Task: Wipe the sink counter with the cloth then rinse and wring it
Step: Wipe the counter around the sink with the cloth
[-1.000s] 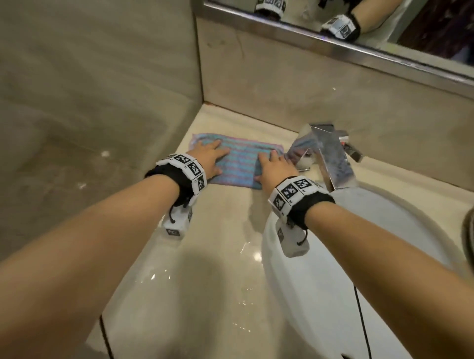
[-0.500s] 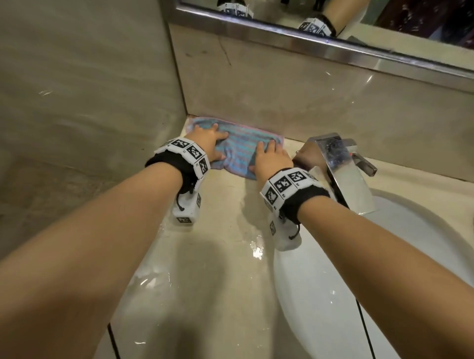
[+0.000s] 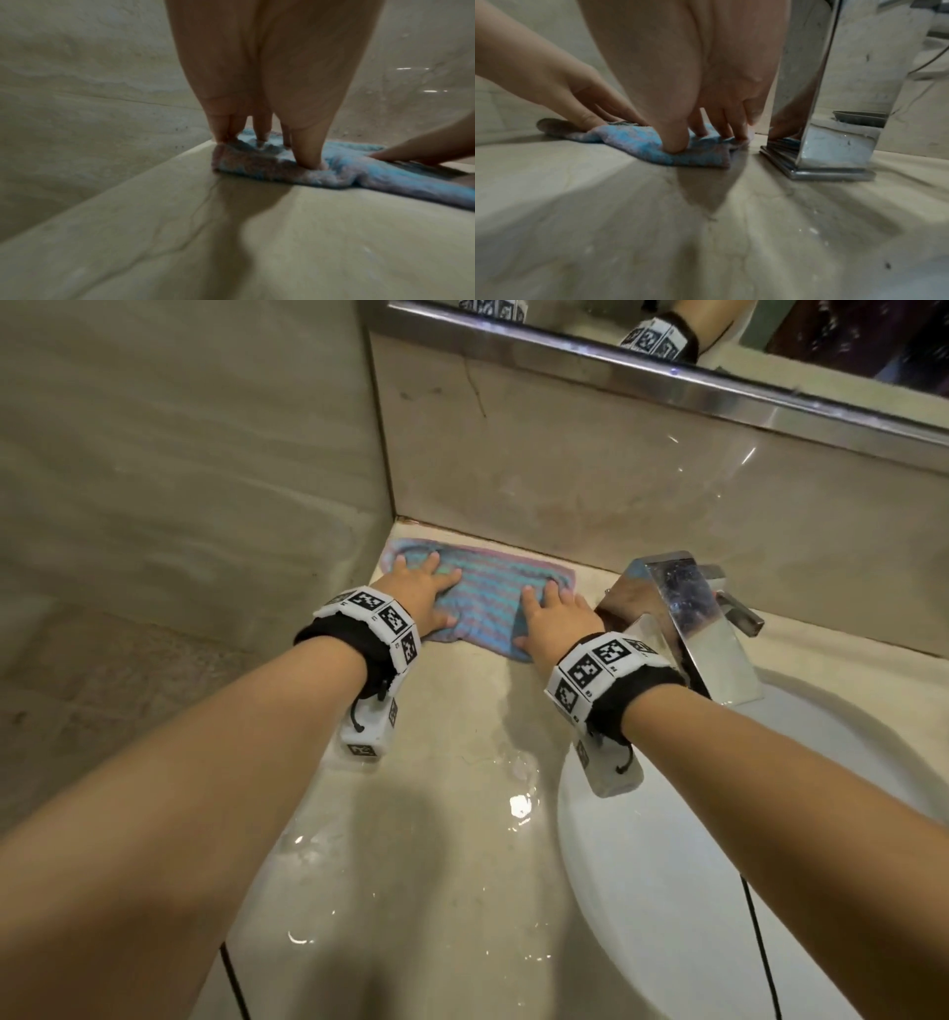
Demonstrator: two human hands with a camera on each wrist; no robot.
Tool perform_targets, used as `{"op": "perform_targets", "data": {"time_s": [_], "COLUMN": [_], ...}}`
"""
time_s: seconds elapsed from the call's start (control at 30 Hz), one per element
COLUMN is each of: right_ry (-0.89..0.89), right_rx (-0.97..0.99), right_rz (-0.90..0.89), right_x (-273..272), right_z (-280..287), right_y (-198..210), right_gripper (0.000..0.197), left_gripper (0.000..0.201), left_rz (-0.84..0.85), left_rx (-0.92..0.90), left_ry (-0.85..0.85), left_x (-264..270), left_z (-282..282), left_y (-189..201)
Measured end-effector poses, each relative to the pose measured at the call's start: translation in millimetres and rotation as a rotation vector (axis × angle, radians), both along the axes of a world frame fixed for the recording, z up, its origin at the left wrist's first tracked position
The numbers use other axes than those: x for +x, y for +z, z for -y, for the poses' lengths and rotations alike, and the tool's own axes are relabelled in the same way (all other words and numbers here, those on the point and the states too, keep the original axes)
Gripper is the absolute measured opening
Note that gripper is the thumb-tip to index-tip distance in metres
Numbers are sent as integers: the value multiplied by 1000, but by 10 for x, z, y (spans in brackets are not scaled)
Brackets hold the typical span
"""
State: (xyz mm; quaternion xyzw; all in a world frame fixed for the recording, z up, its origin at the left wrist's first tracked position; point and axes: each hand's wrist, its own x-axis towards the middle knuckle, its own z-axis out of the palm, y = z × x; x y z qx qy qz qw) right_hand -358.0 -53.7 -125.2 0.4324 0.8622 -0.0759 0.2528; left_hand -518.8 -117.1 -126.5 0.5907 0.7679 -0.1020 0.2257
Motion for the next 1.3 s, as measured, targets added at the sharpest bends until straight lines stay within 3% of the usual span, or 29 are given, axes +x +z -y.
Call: {"op": "perform_targets", "data": {"time_s": [0.47,0.63,0.73,0.83,0.87,1.0,1.17,1.3], "right_ry": [309,369,409,463,481,547,604,637], "right_rx": [-28,-41,-50,-43,-40,-48,-60,-70], "right_rz": [87,120,125,115,109,103,105,109], "right_x": [496,761,881,996,1032,1157,1247,1276], "right_z": [793,1132,1304,1479,1536,1747,1974,2146], "right_y": [42,-63,-89,-99,-97,-95,-85,-86], "right_gripper": [71,65,63,63,62,62,62,63], "left_gripper": [62,57,67,75,77,84,61,75], "left_rz": [-115,-173,-224,-174,-173,-188,-253,-210], "left_rx": [-94,-55,-92,-145,-69,-78,-88,-96], "left_ry": [142,154,90,29,12,142,307,323], "left_x": [665,953,1090,1154,1157,1424,1687,1743], "left_z": [1379,1903,2175,2404,2476,2756,3089,3318], "left_y": [0,-195,-259,-327,-435,-335,-291,-340]}}
